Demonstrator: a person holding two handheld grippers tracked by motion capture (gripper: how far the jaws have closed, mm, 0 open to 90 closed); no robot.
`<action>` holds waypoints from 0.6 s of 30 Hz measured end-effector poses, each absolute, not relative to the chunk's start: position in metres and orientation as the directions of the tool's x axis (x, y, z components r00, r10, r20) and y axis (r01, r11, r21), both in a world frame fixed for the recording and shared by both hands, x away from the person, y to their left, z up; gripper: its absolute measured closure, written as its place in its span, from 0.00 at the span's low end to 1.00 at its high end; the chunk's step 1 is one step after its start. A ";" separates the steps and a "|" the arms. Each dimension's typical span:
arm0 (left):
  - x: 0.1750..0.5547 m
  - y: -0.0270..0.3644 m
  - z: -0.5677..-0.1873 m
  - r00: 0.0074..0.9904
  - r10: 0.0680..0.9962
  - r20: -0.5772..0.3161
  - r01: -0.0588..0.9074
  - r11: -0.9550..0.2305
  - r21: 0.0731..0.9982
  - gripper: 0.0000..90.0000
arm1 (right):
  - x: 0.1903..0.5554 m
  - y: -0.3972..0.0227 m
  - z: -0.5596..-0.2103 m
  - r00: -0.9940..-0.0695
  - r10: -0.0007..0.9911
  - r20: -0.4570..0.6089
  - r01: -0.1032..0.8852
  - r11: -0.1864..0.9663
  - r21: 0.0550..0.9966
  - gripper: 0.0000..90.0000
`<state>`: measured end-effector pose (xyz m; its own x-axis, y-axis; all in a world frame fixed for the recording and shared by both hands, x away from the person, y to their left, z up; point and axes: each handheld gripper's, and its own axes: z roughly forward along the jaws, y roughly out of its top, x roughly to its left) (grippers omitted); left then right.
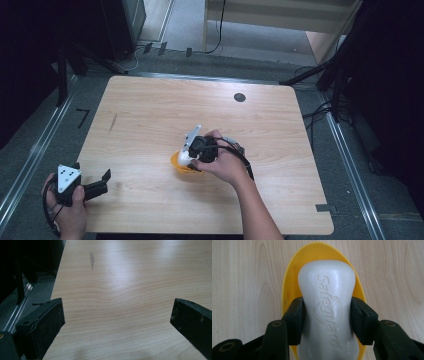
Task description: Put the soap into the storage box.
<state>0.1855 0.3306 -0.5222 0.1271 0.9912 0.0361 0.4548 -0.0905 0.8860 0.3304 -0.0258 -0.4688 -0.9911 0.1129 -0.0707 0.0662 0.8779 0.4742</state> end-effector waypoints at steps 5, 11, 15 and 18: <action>0.186 0.331 -0.522 0.128 0.991 0.035 0.454 -0.090 0.886 0.00 | 0.331 -0.025 -0.472 -0.991 0.118 -0.061 0.076 0.881 0.467 0.56; 0.186 0.331 -0.522 0.129 0.991 0.035 0.455 -0.090 0.886 0.00 | 0.332 -0.023 -0.477 -0.992 0.110 -0.057 0.072 0.887 0.457 0.56; 0.186 0.331 -0.522 0.129 0.991 0.035 0.455 -0.090 0.886 0.00 | 0.332 -0.023 -0.478 -0.992 0.116 -0.055 0.079 0.888 0.452 0.56; 0.185 0.331 -0.522 0.129 0.991 0.035 0.456 -0.090 0.886 0.00 | 0.333 -0.023 -0.479 -0.992 0.118 -0.049 0.083 0.887 0.454 0.56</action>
